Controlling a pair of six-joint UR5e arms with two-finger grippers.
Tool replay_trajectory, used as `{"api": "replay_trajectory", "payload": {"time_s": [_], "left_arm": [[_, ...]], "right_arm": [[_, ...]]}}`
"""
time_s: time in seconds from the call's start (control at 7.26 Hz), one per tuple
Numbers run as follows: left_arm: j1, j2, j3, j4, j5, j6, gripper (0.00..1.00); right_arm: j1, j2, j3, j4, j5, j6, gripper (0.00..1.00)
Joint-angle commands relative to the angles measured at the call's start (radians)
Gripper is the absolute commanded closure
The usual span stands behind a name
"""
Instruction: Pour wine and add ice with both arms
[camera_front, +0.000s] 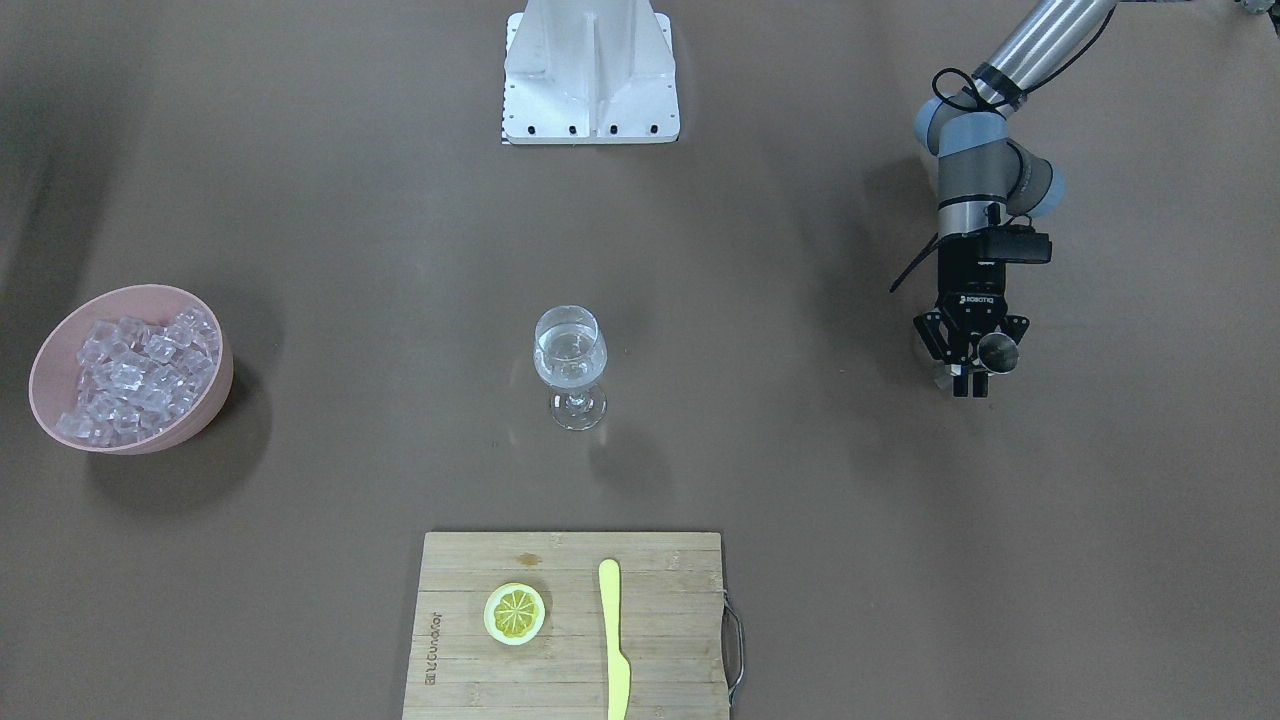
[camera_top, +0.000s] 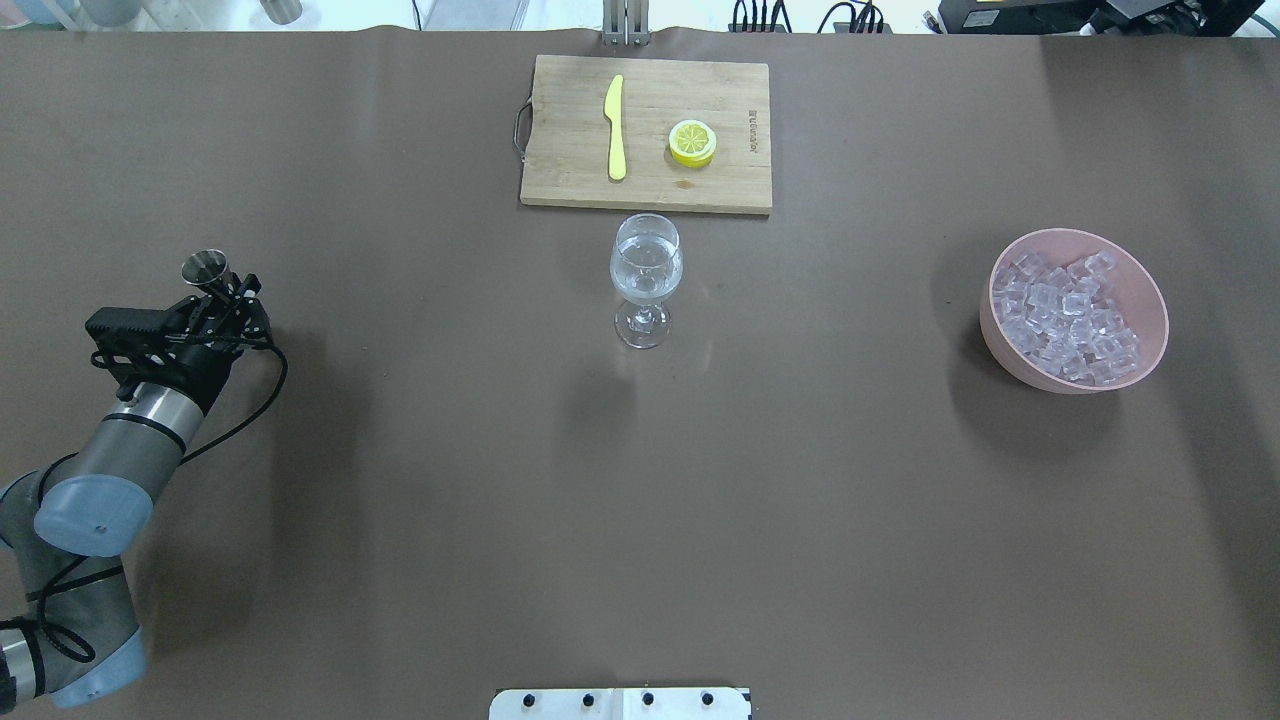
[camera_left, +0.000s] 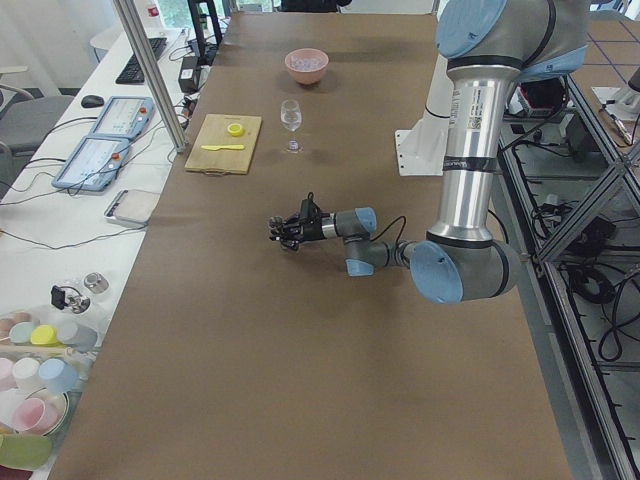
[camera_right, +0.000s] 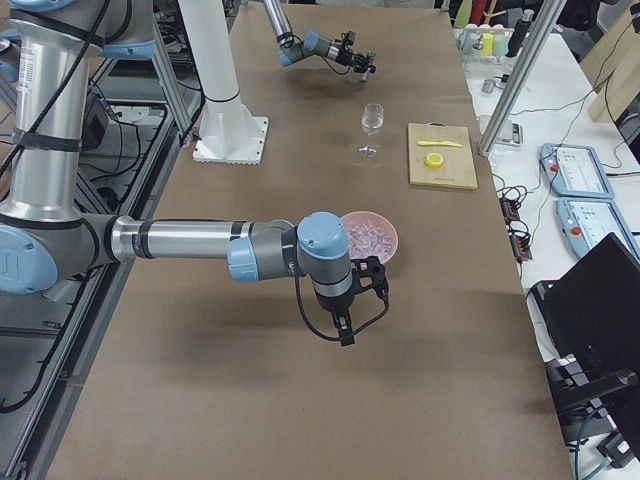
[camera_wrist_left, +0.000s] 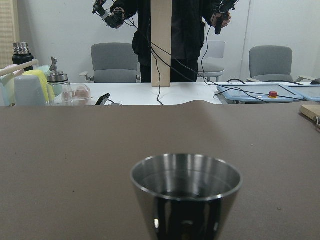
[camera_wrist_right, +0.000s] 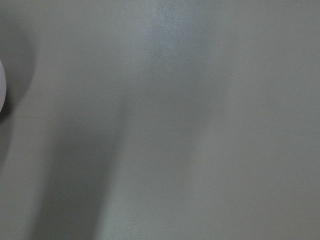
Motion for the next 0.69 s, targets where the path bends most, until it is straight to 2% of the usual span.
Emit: {"api": "replay_trajectory", "payload": {"time_s": [0.0,0.14,0.28,0.41,0.55], "left_arm": [[0.004,-0.030,-0.098,0.001,-0.001,0.201,1.00],[0.010,-0.080,-0.115,0.004,-0.004,0.264,1.00],[0.016,-0.146,-0.112,0.012,-0.054,0.275,1.00],[0.025,-0.180,-0.113,0.038,-0.159,0.275,1.00],[0.024,-0.191,-0.132,0.056,-0.308,0.281,1.00]], "right_arm": [[0.000,0.000,0.000,-0.002,0.001,0.000,0.00],[0.000,0.000,0.000,-0.002,0.001,0.003,0.00],[0.000,-0.001,0.000,-0.002,0.001,0.005,0.00],[0.000,-0.002,0.000,-0.002,0.002,0.006,0.00],[0.000,-0.003,0.000,-0.002,0.002,0.014,0.00]]}}
